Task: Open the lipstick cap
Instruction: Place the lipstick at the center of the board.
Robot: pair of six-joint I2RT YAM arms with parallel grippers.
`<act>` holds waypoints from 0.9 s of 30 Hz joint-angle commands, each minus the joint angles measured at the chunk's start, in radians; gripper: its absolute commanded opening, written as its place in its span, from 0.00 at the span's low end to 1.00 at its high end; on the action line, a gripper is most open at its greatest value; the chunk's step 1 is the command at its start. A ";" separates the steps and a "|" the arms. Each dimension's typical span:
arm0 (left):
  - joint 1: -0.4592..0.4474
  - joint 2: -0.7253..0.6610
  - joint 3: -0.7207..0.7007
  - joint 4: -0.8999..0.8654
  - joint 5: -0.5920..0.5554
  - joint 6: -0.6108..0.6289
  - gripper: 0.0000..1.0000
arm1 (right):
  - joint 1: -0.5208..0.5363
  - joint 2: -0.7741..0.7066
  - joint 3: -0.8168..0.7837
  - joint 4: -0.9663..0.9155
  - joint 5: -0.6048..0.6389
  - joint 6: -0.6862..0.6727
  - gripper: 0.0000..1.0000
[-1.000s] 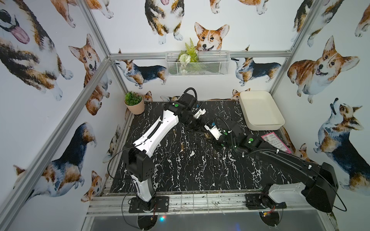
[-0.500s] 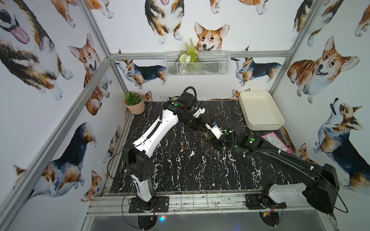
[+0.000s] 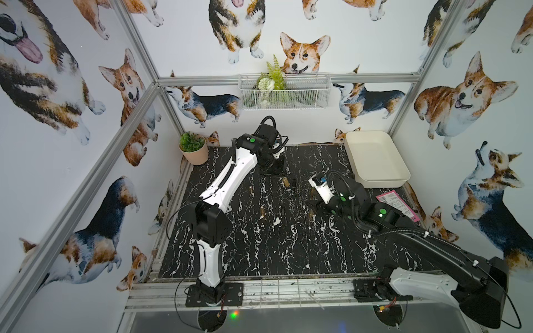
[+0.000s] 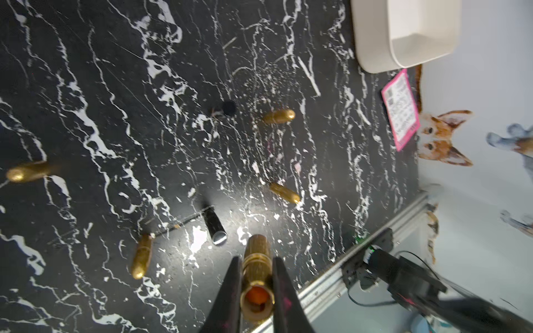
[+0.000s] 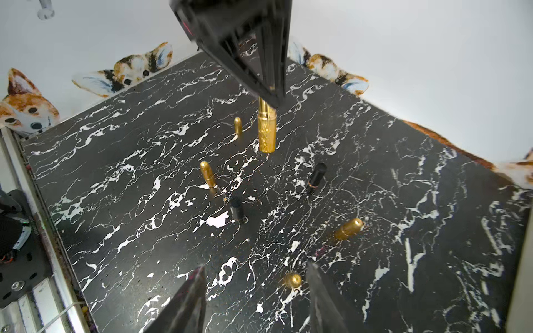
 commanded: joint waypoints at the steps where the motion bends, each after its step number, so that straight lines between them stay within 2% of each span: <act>1: 0.004 0.093 0.084 -0.062 -0.178 0.043 0.10 | 0.001 -0.028 -0.003 -0.011 0.073 0.004 0.58; 5: 0.011 0.187 0.135 -0.063 -0.259 0.058 0.09 | -0.001 -0.058 -0.022 -0.025 0.110 0.009 0.58; 9: 0.032 0.248 0.125 -0.008 -0.287 0.052 0.09 | 0.000 -0.088 -0.046 -0.030 0.126 0.018 0.58; 14: 0.069 0.273 0.052 0.102 -0.279 0.028 0.09 | -0.001 -0.120 -0.066 -0.056 0.146 0.026 0.58; 20: 0.092 0.312 0.026 0.133 -0.338 0.024 0.09 | -0.001 -0.147 -0.086 -0.074 0.167 0.024 0.58; 27: 0.106 0.287 -0.135 0.268 -0.341 -0.008 0.08 | -0.001 -0.120 -0.084 -0.066 0.164 0.026 0.58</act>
